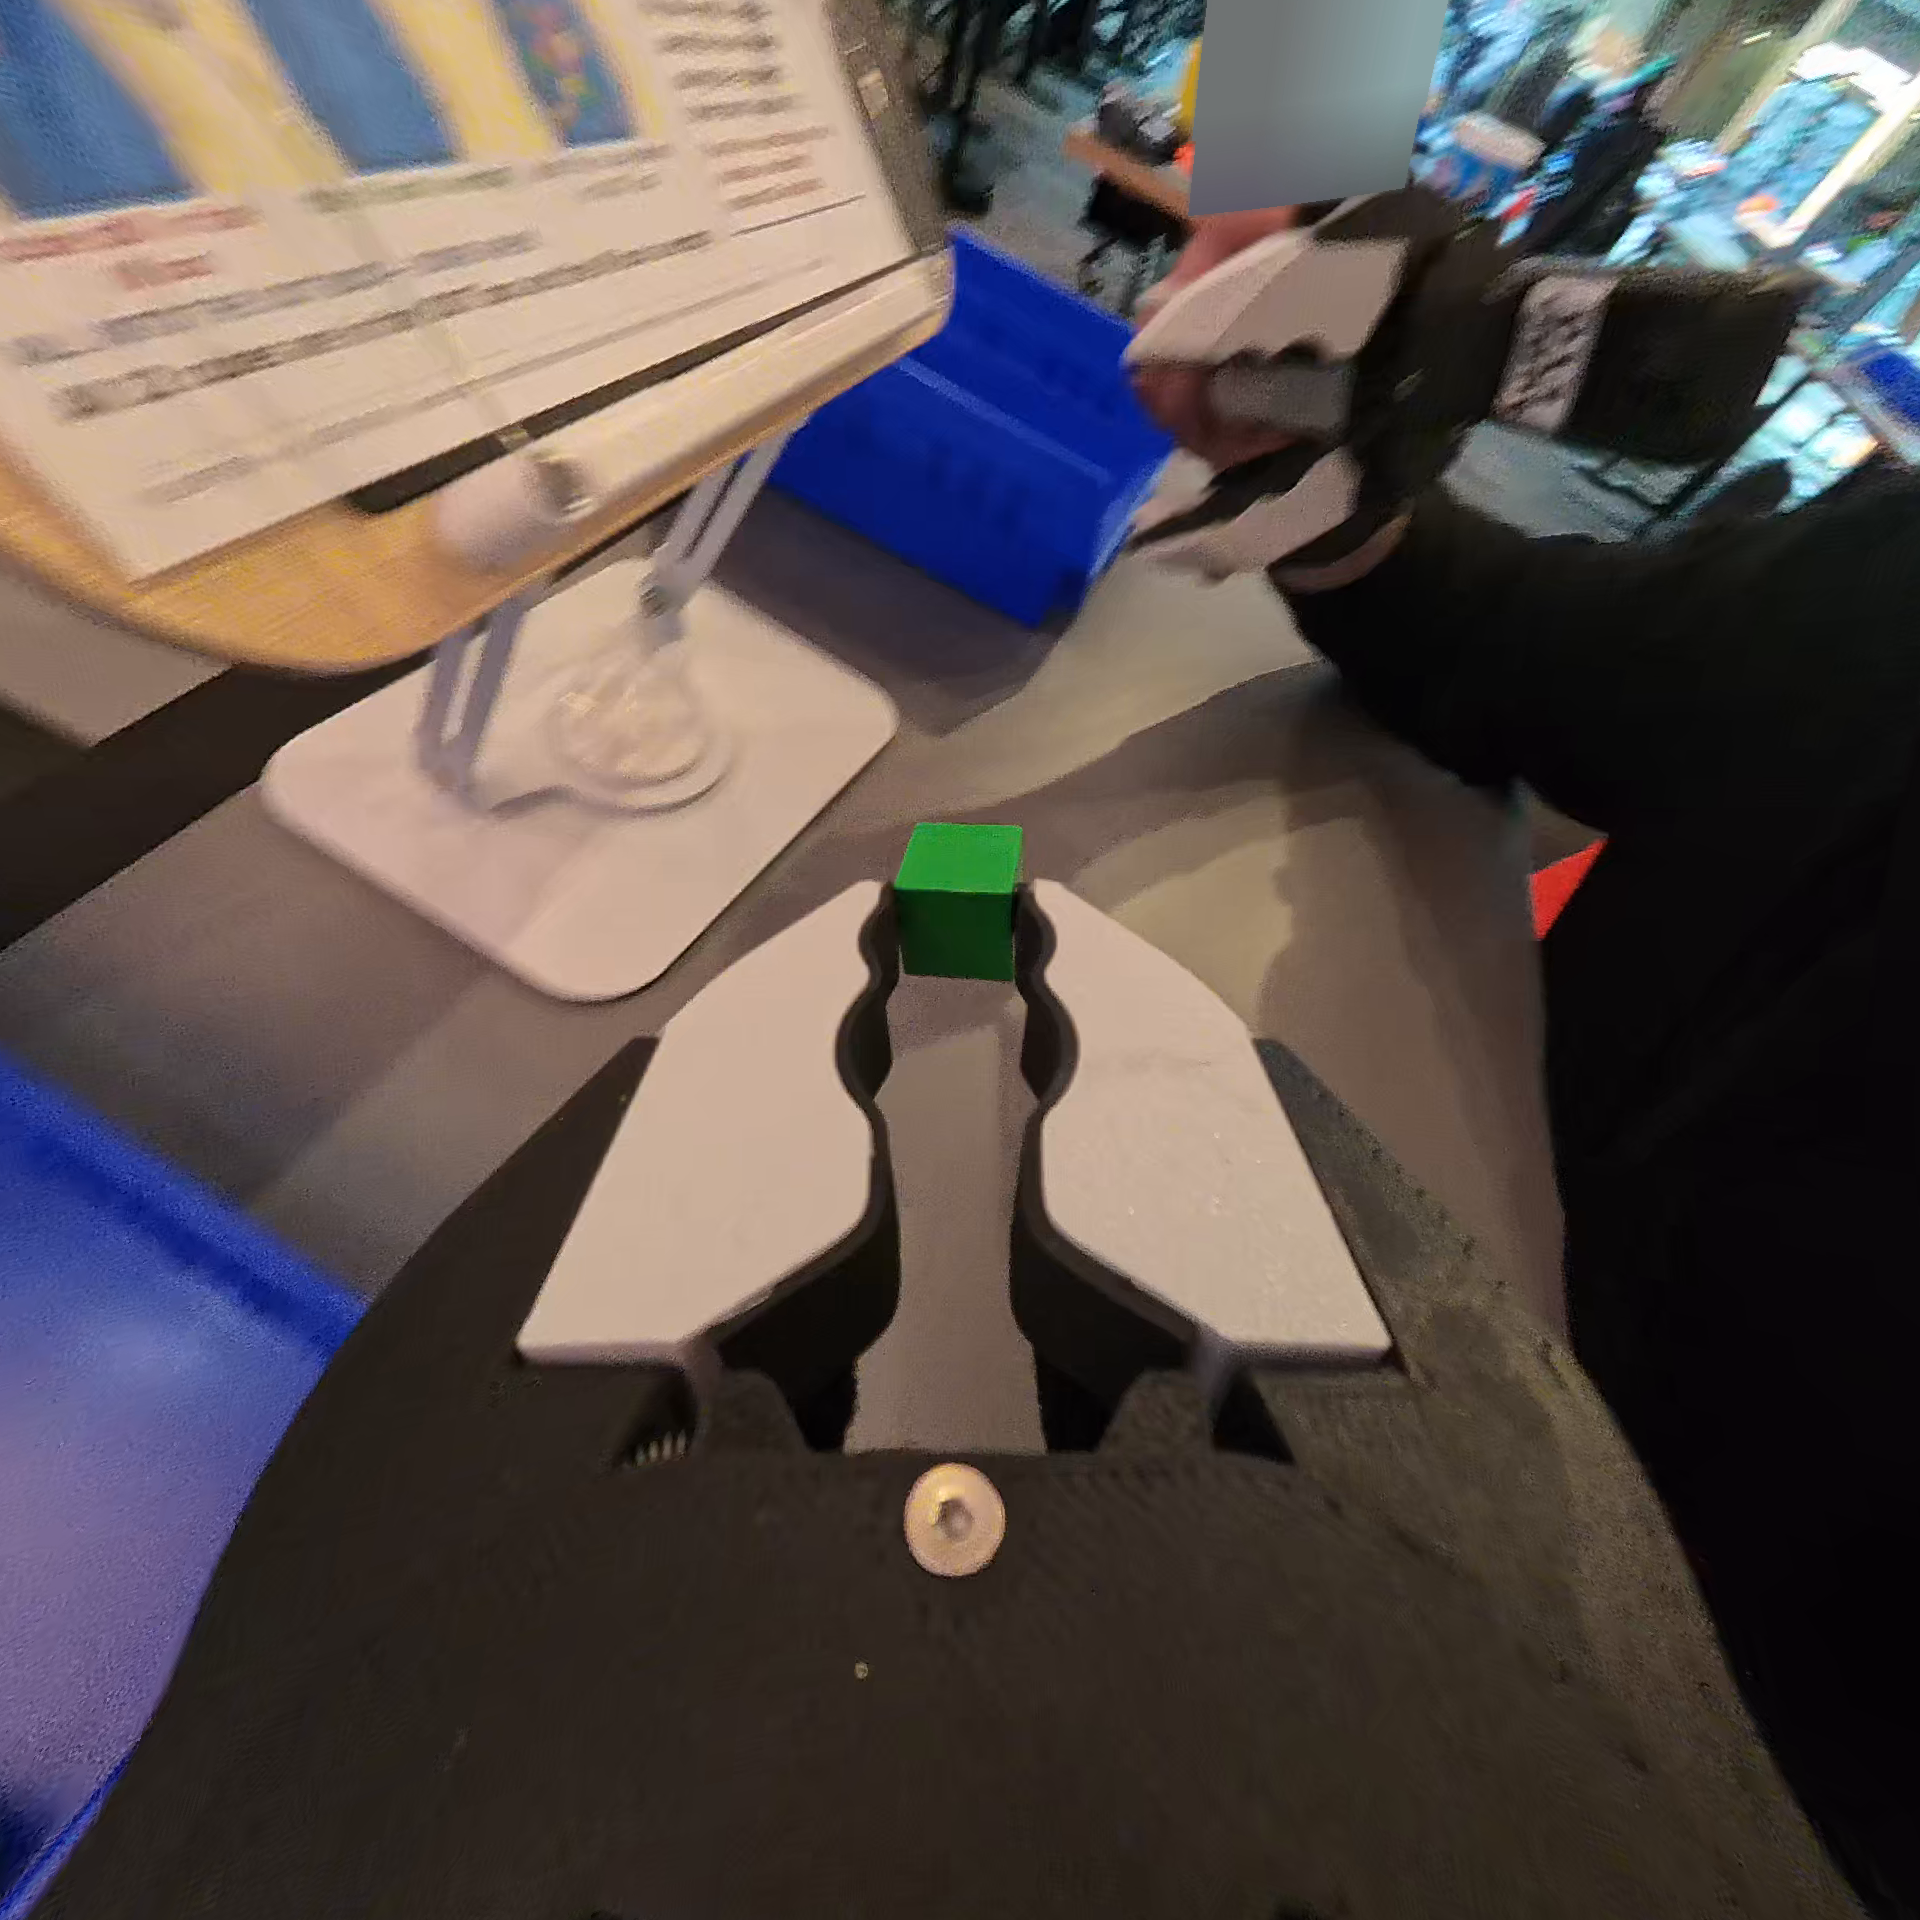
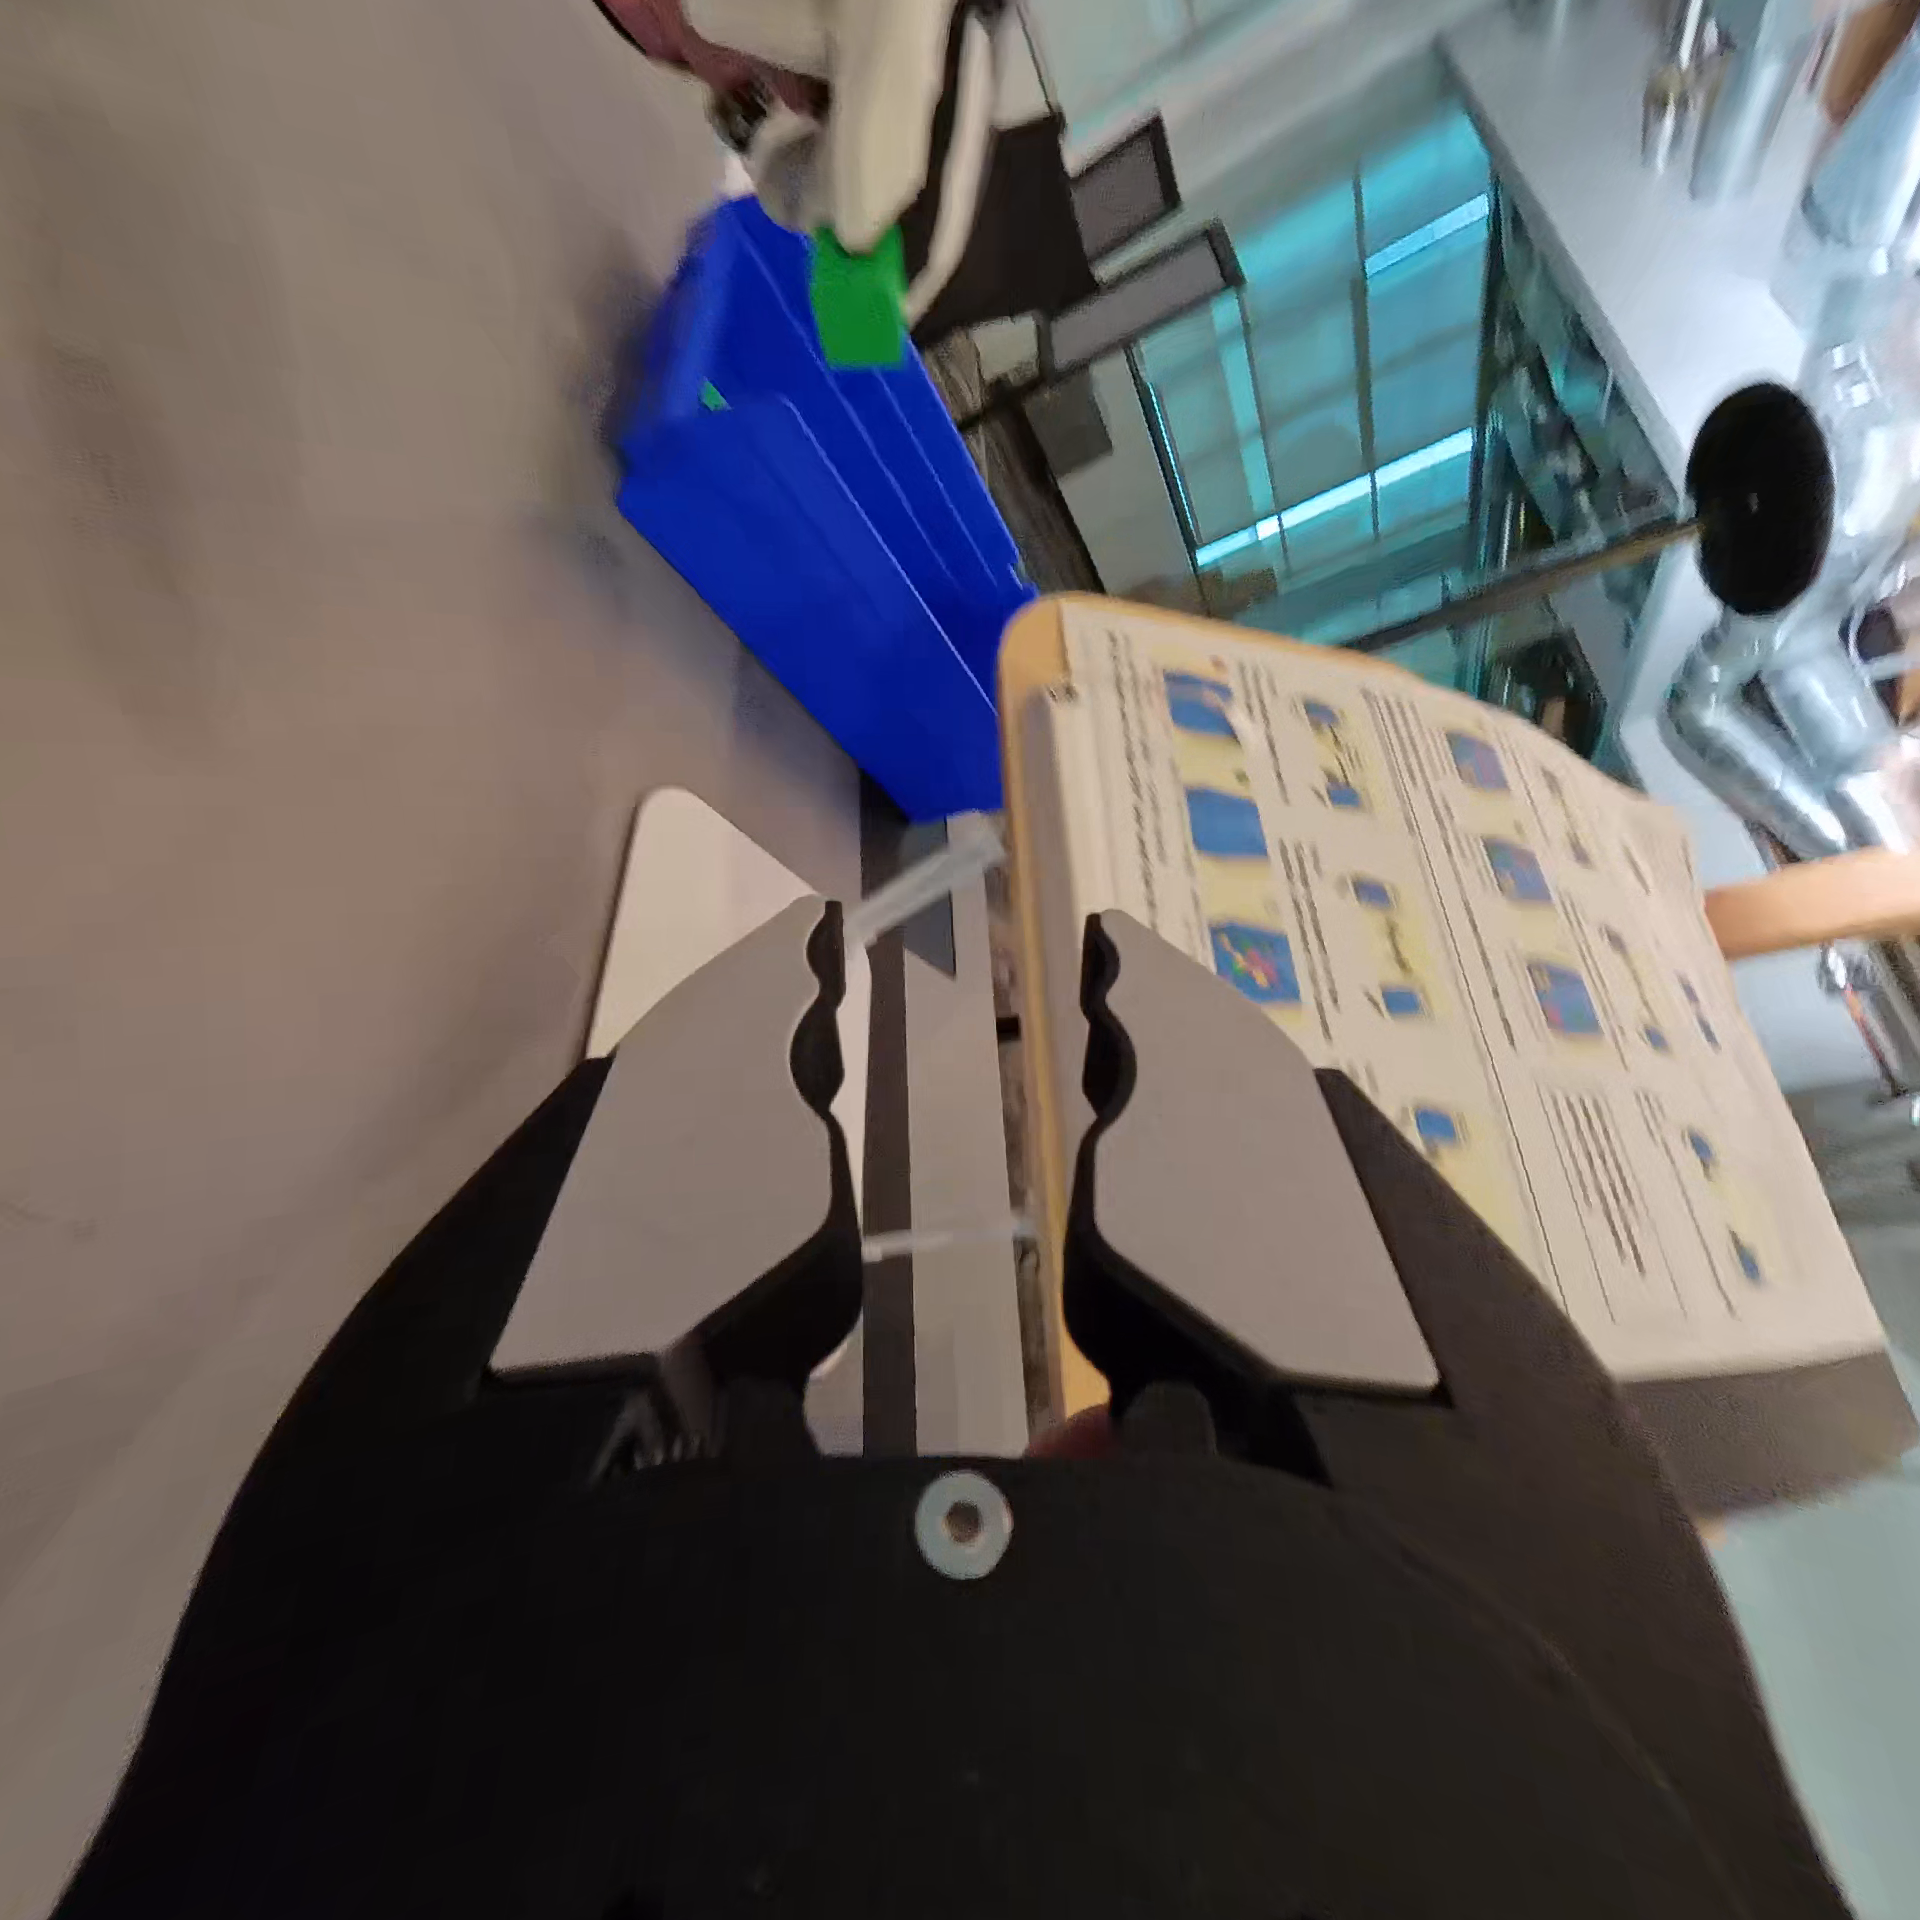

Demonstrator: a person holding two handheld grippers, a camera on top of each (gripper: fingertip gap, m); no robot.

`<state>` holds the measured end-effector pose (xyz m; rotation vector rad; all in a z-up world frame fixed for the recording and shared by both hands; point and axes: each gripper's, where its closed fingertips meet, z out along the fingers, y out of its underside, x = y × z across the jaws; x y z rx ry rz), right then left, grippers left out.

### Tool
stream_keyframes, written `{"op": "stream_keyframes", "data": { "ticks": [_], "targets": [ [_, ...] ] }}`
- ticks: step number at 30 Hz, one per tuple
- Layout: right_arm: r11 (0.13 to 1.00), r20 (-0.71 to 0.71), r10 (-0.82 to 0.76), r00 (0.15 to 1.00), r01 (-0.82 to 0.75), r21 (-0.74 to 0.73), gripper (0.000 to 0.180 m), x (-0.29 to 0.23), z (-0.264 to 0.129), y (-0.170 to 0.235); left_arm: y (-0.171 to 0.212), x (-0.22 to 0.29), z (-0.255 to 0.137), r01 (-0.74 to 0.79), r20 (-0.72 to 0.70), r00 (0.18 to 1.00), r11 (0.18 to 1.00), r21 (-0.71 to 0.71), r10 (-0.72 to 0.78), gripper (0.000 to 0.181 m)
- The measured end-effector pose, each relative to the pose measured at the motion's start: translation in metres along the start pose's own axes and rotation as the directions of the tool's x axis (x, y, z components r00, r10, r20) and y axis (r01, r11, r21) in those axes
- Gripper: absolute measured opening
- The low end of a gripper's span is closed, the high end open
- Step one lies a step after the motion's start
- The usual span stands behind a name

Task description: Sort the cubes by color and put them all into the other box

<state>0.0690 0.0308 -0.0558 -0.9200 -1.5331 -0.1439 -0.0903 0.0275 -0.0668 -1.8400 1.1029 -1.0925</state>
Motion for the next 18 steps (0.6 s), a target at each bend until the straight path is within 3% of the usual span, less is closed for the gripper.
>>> {"op": "stream_keyframes", "data": {
  "ticks": [9,18],
  "targets": [
    [0.963,0.045,-0.041,0.998,0.028,0.267,0.041,-0.035,0.04,-0.07,-0.001,0.048,0.04,-0.009,-0.227,0.973,0.992,0.123,0.037,0.021],
    [0.943,0.072,-0.086,0.994,0.058,0.328,0.04,-0.048,0.052,-0.092,0.005,0.064,0.055,-0.015,-0.337,0.939,0.989,0.144,0.063,0.021]
  ]
}}
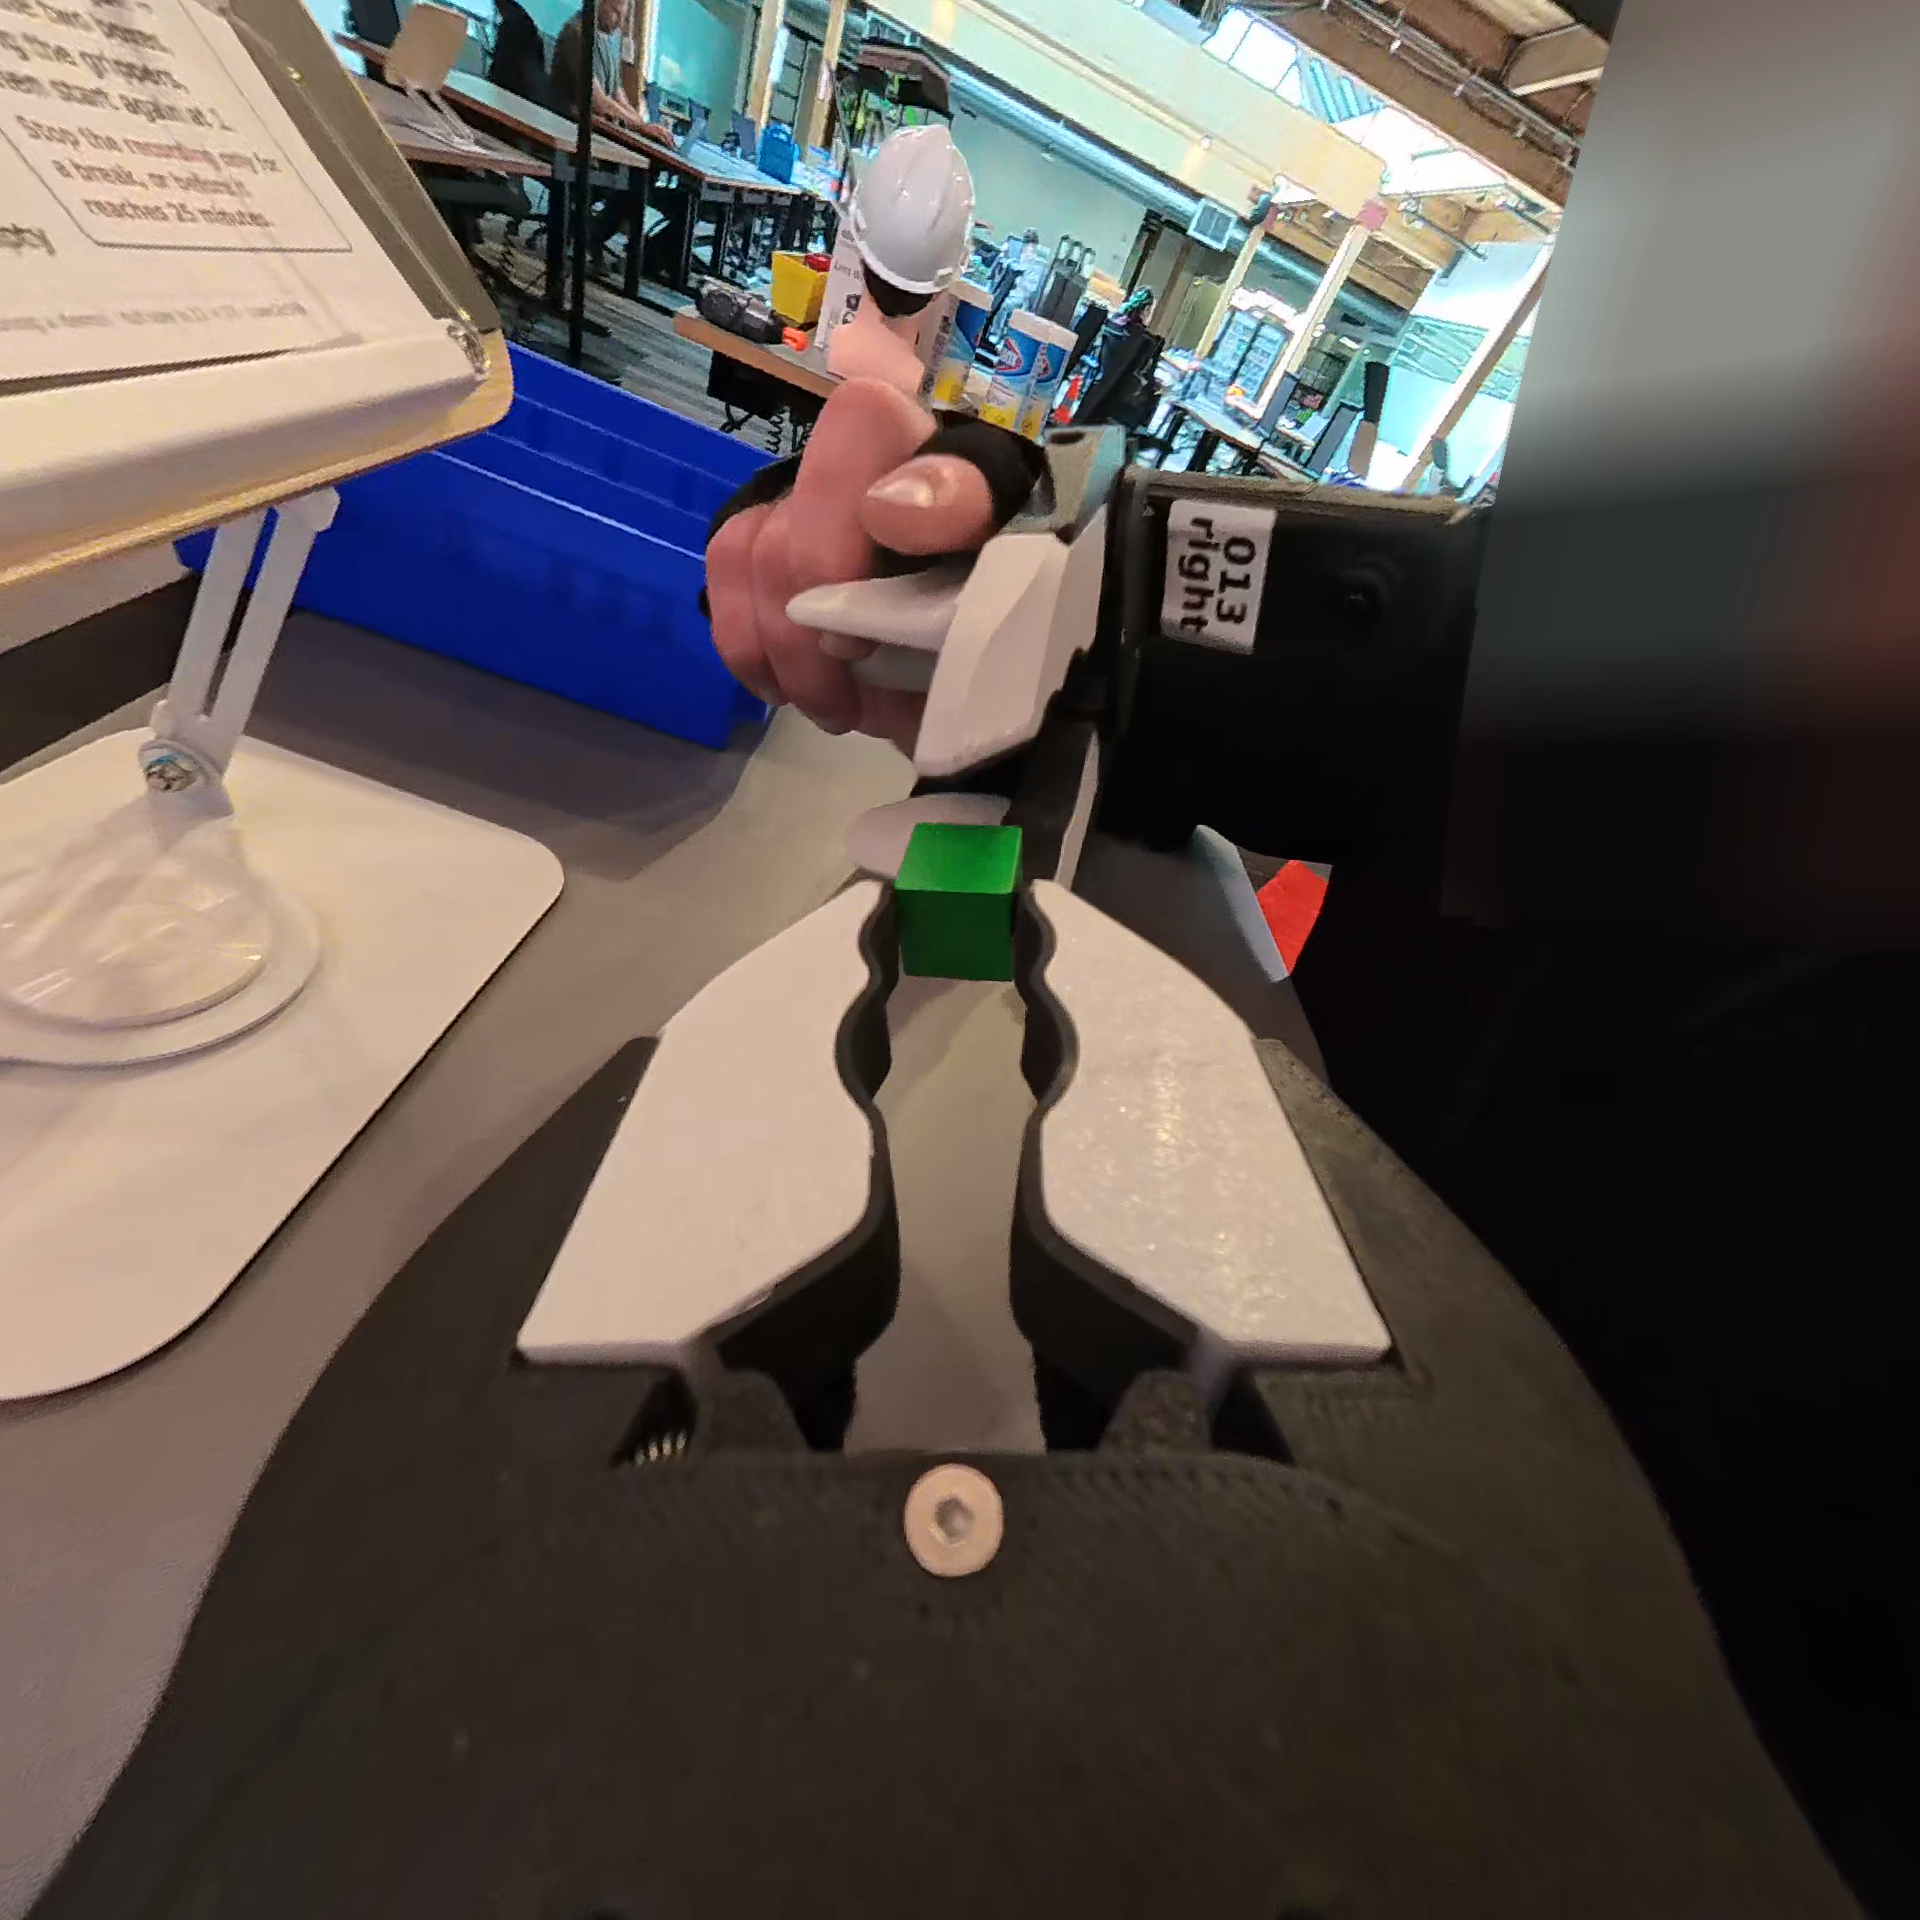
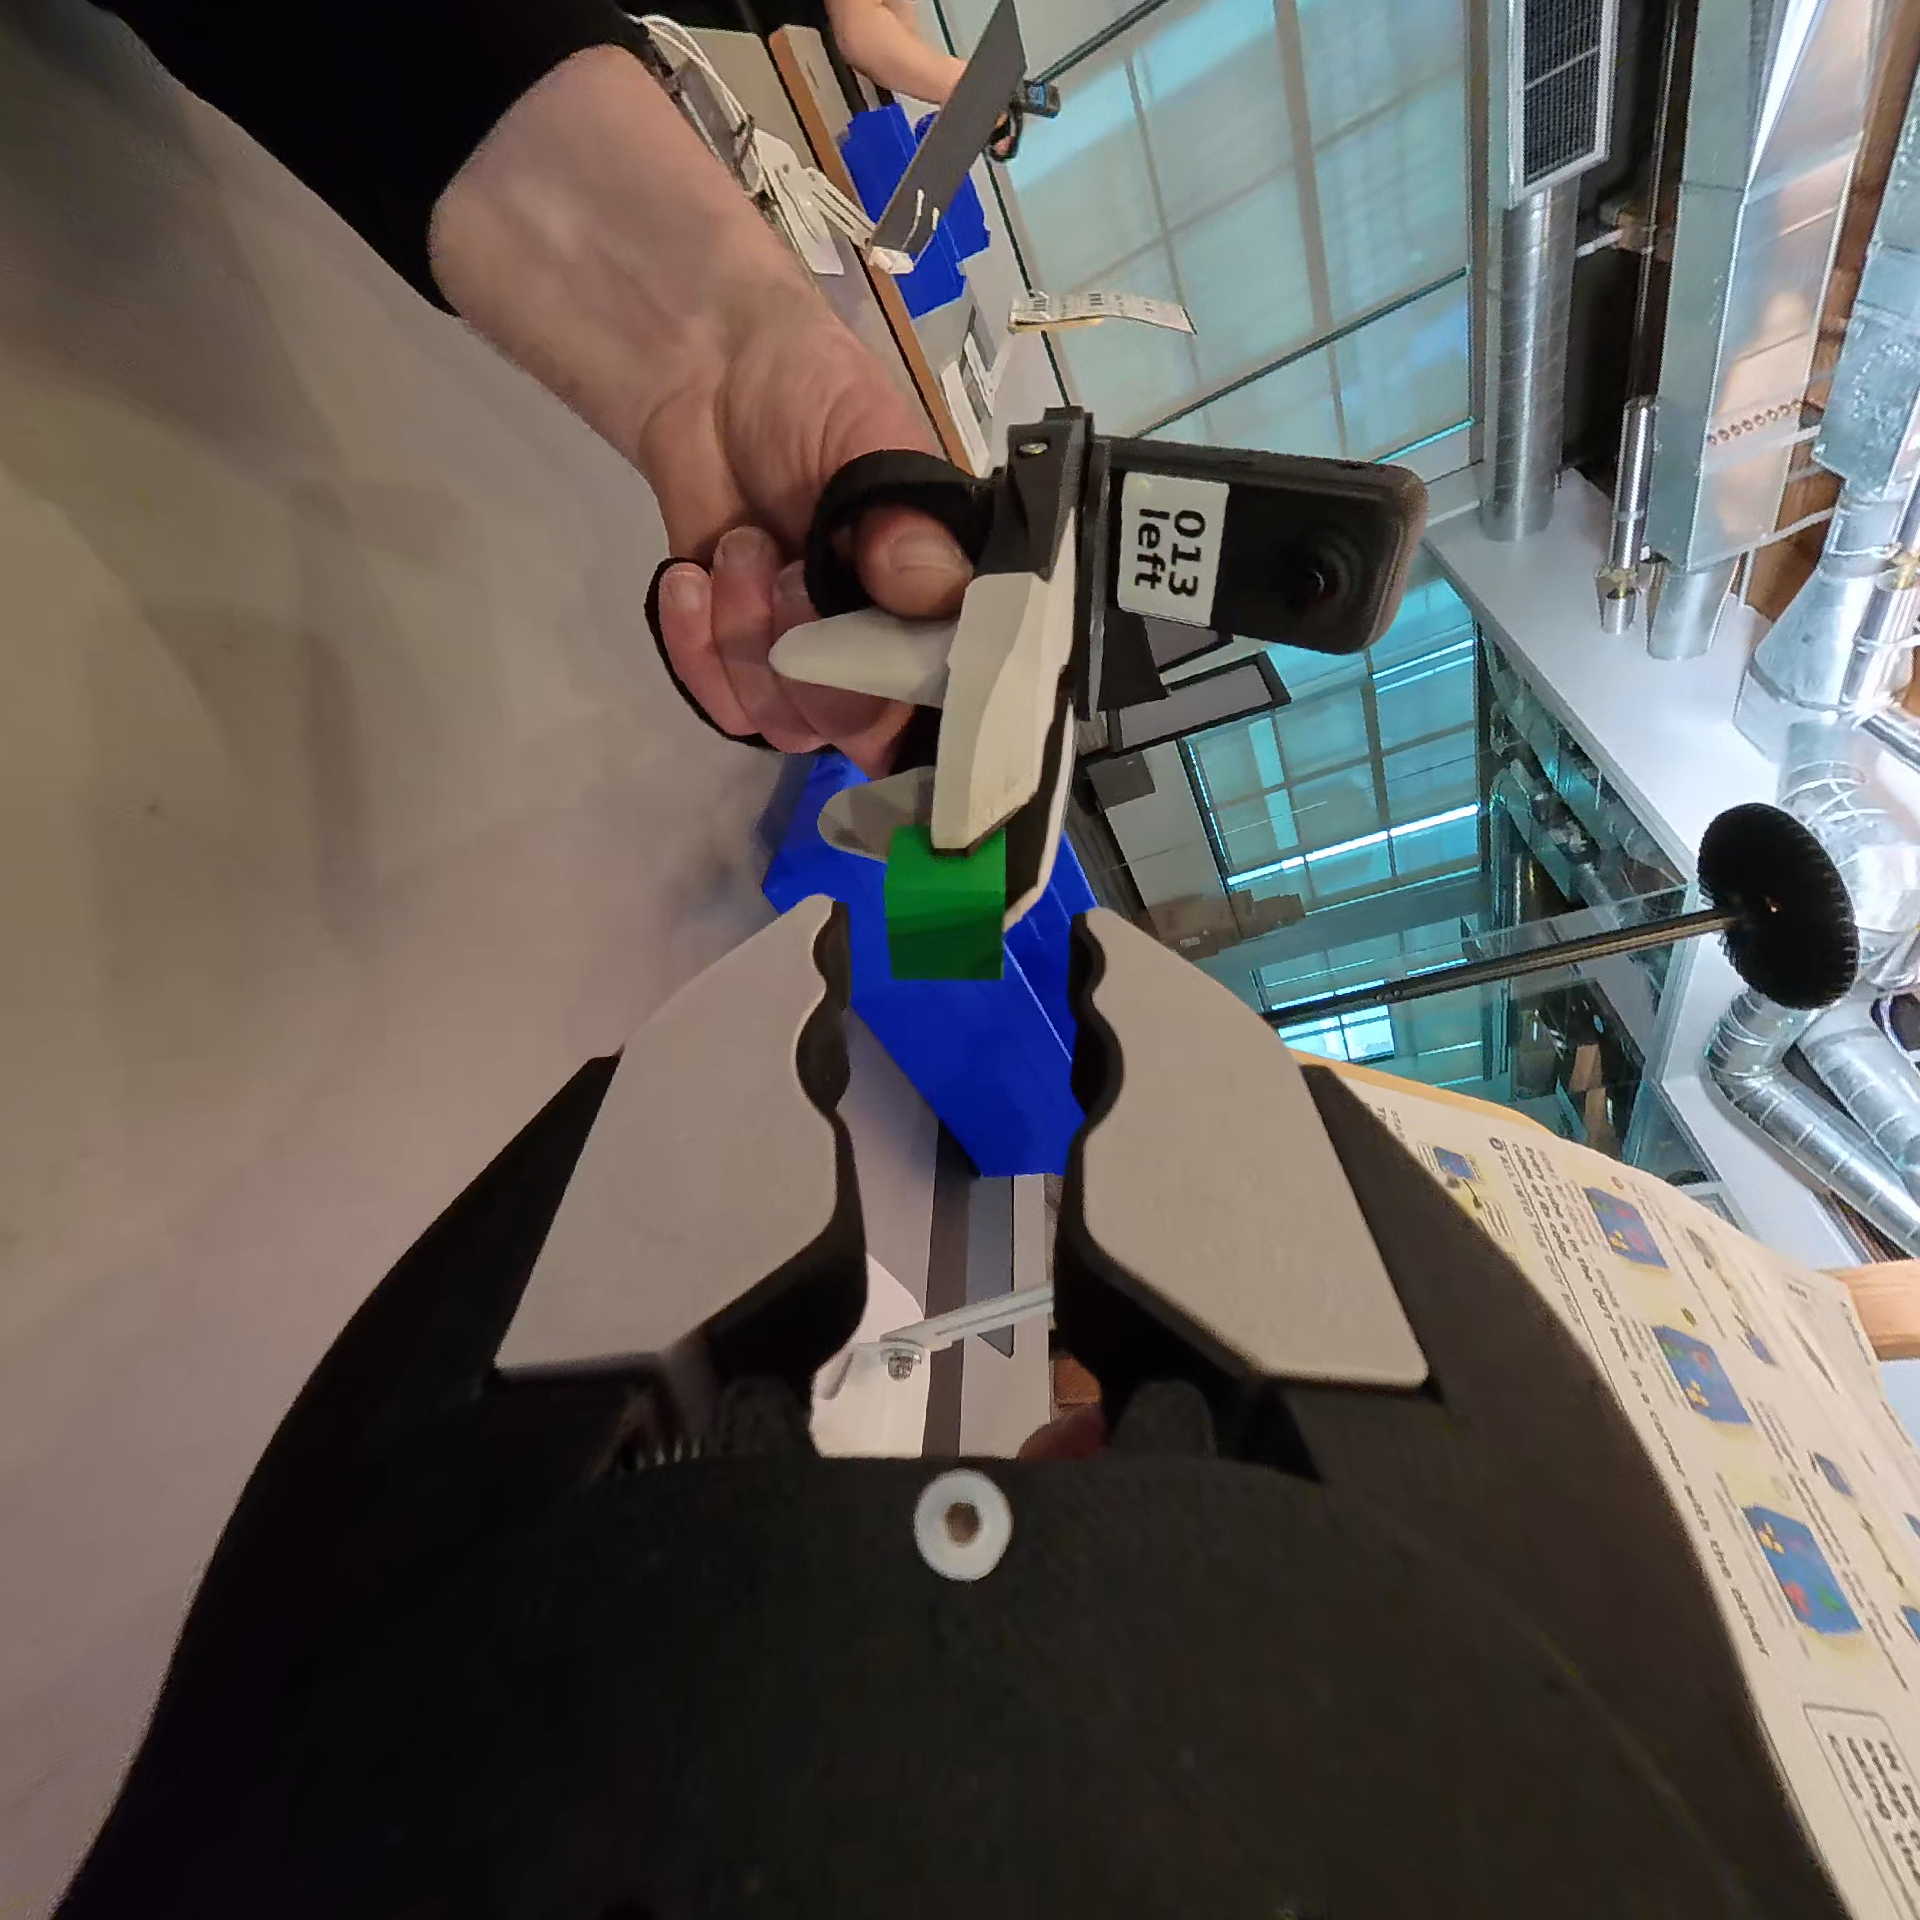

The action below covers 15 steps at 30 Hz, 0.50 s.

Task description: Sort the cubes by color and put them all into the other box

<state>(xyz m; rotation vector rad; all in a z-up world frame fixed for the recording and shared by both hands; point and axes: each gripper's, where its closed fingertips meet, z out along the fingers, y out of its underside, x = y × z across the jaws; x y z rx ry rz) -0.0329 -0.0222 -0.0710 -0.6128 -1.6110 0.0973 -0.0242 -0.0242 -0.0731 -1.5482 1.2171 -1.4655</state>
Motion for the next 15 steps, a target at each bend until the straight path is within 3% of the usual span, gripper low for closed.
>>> {"op": "stream_keyframes", "data": {
  "ticks": [7,15],
  "targets": [
    [1.0,0.016,-0.022,1.0,0.022,0.02,0.022,-0.0061,0.0,-0.0053,0.0009,0.0074,0.0064,-0.014,-0.045,0.999,1.0,0.004,0.014,0.02],
    [1.0,0.041,-0.008,0.999,0.009,-0.005,0.021,-0.0072,-0.0051,-0.0063,0.0012,0.0098,0.0075,0.021,-0.084,0.996,1.0,0.023,-0.019,0.021]
  ]
}}
